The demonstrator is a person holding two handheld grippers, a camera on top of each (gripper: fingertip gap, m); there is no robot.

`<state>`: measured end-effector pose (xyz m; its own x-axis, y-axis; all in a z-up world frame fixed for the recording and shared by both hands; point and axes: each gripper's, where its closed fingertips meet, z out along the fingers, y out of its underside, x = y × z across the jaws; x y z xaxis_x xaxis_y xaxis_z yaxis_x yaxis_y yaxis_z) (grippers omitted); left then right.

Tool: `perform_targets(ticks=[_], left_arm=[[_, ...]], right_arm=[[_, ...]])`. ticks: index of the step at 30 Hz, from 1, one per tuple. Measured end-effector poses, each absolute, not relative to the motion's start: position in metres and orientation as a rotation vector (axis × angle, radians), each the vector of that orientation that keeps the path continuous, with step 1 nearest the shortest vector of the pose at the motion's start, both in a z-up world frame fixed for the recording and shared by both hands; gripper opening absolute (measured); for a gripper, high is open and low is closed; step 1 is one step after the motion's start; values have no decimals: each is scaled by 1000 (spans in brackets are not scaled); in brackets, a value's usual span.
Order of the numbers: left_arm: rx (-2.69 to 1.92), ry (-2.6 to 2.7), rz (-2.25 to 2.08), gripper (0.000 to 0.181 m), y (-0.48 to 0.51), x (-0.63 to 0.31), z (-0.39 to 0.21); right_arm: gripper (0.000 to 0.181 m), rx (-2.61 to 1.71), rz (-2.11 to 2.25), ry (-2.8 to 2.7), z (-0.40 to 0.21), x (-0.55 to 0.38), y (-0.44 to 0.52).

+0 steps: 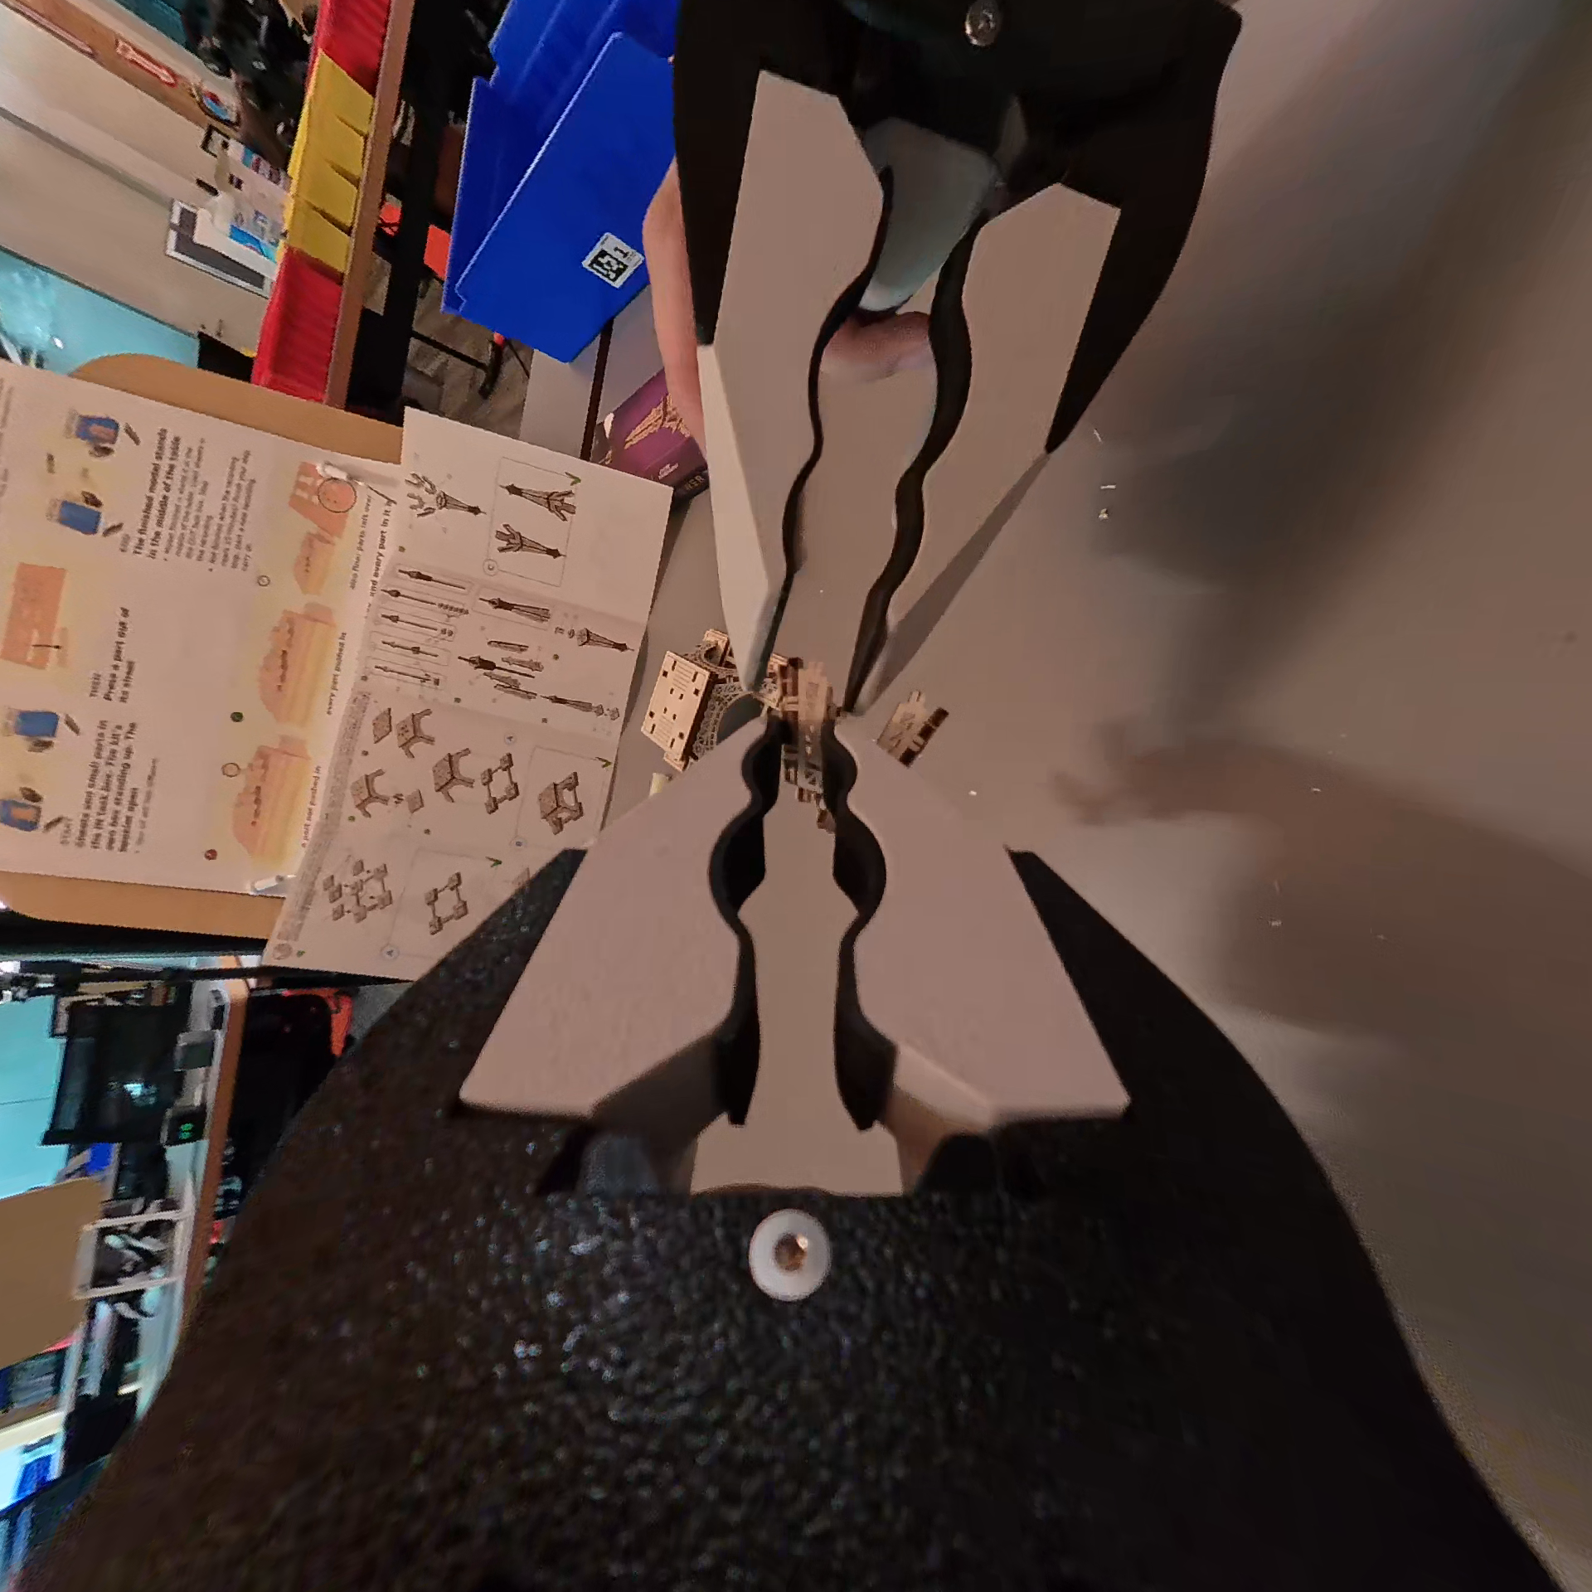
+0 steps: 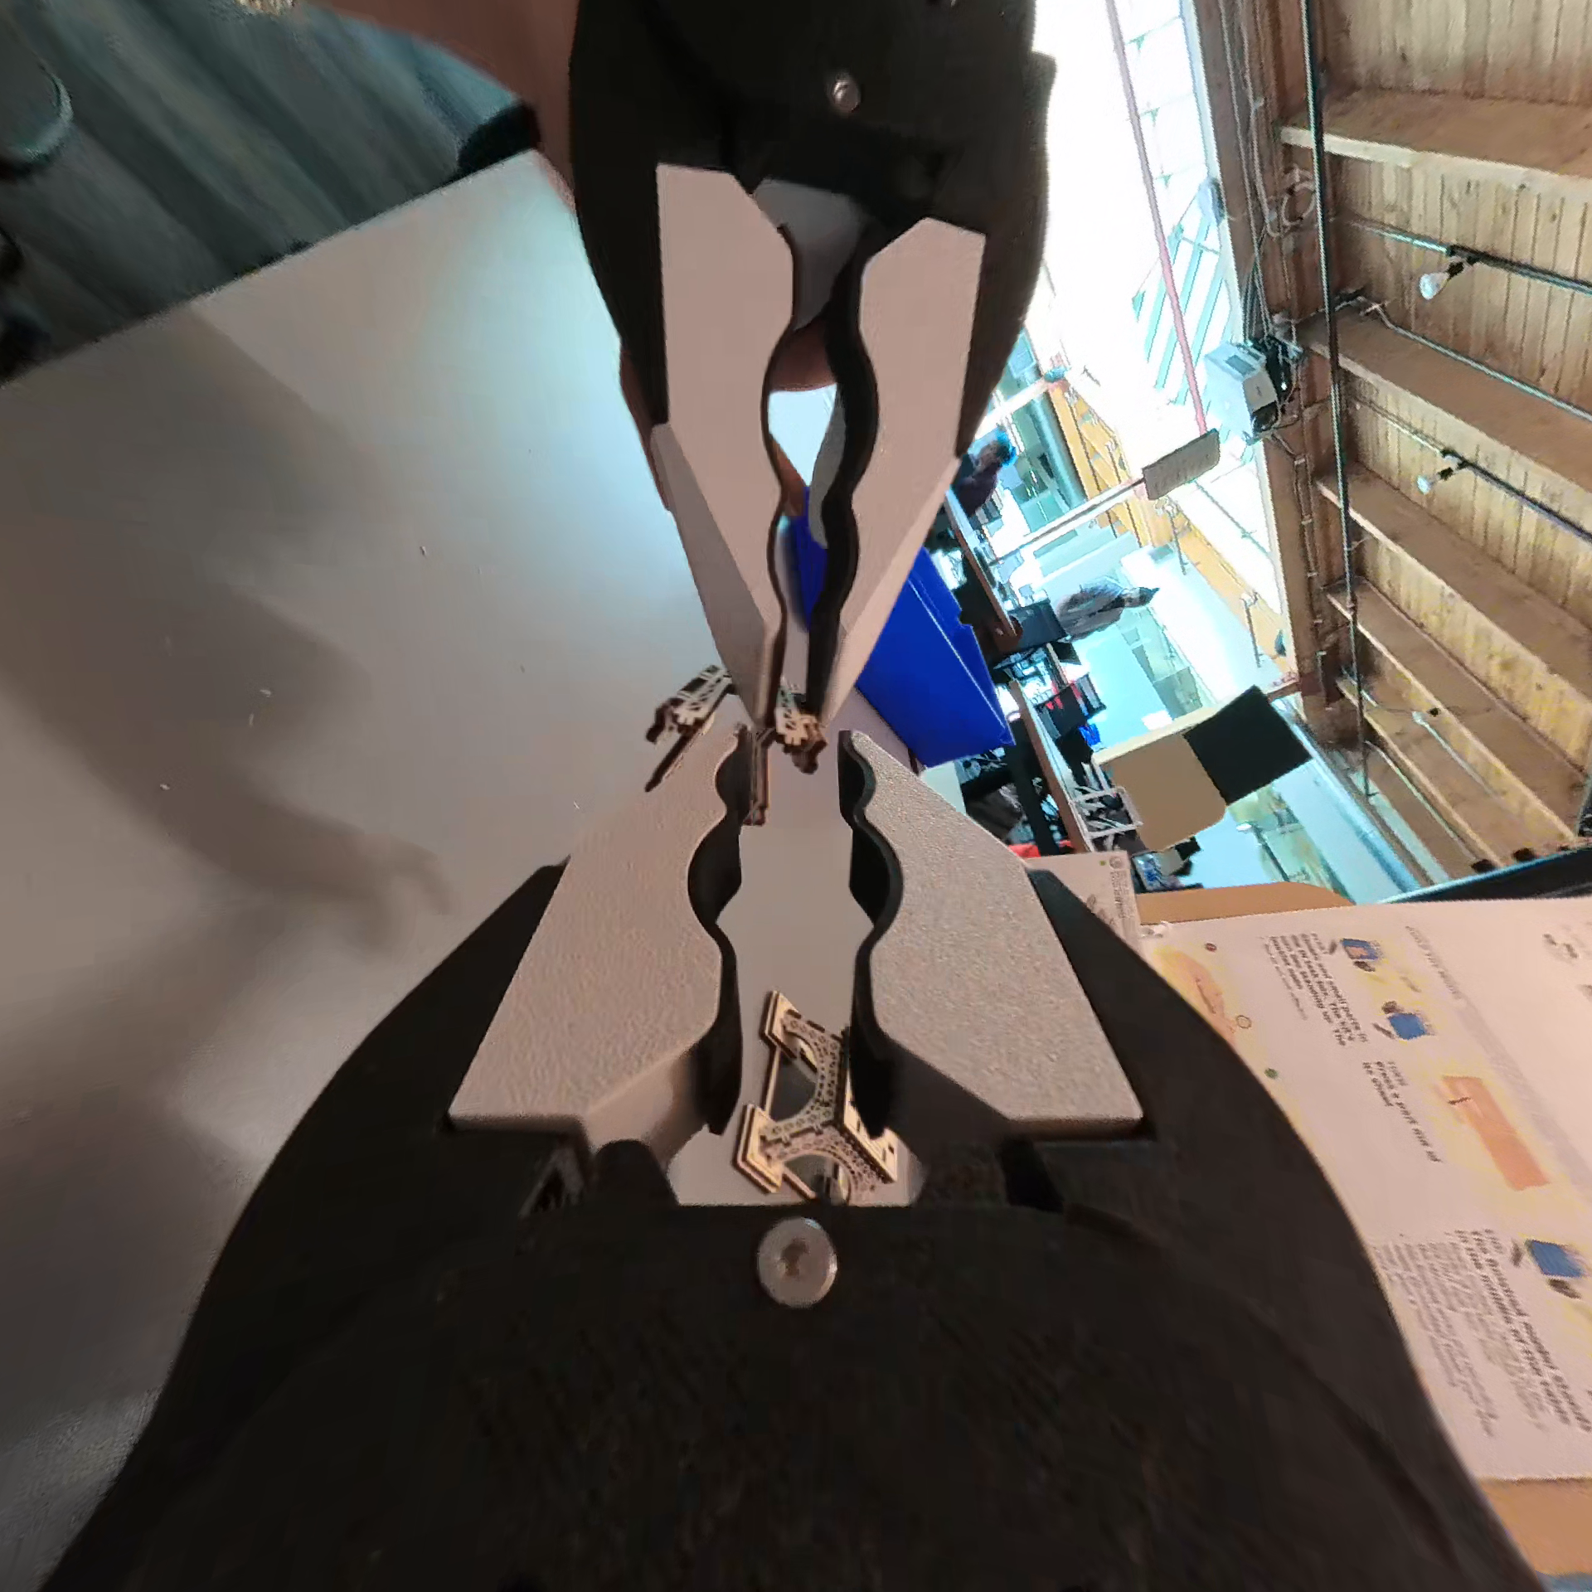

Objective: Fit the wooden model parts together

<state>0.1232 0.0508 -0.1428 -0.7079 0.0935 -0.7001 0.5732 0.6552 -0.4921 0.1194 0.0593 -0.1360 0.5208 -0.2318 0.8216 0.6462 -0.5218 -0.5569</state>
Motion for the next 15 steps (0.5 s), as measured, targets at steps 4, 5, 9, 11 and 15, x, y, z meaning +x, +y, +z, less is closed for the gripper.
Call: perform_targets(ticks=[4, 5, 9, 11, 15], left_arm=[[546, 2176, -870, 7, 51, 125, -142], [553, 2158, -846, 7, 51, 126, -141], [567, 2104, -818, 7, 52, 126, -135], [580, 2067, -809, 7, 51, 126, -130], [633, 1964, -780, 7, 50, 123, -123]], right_arm=[[10, -1819, -1218, -360, -137, 123, 58], [9, -1812, -1236, -363, -135, 123, 58], [9, -1777, -1280, -368, -128, 122, 58], [9, -1759, -1310, -371, -124, 122, 58], [9, -1721, -1369, -390, -117, 120, 59]])
